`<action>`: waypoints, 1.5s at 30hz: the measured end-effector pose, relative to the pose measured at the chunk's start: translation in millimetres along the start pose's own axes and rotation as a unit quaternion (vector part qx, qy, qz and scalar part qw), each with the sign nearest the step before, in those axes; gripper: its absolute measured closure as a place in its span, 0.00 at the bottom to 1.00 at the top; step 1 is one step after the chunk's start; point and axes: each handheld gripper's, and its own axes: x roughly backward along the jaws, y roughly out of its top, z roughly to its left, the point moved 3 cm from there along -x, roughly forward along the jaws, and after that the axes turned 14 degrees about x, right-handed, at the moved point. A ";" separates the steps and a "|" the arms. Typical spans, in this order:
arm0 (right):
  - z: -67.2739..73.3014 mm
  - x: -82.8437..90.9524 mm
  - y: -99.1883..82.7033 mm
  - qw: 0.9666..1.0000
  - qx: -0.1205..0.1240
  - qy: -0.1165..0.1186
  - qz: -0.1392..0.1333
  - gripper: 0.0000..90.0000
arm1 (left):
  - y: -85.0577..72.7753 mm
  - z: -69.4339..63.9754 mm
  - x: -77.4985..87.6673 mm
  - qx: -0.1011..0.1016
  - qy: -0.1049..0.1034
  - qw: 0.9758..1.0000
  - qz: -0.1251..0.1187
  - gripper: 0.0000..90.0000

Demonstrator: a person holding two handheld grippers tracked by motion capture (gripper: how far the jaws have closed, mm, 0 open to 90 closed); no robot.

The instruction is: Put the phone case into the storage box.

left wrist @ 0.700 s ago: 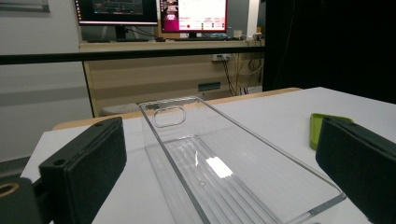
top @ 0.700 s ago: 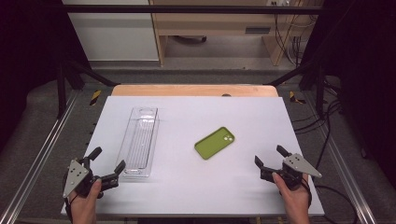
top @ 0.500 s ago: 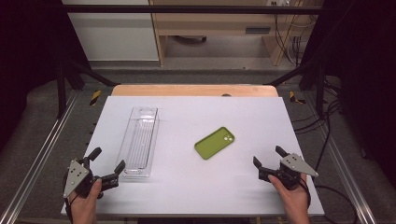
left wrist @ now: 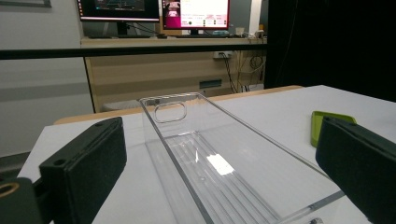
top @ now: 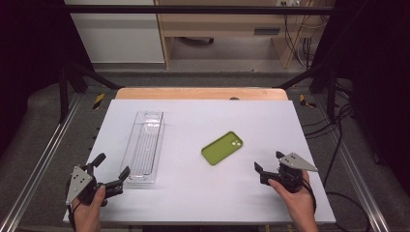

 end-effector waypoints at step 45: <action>-13.2 -70.8 42.3 0.977 0.040 0.095 0.187 0.13 | -1.0 -0.2 -1.0 0.003 -0.003 1.000 0.007 0.02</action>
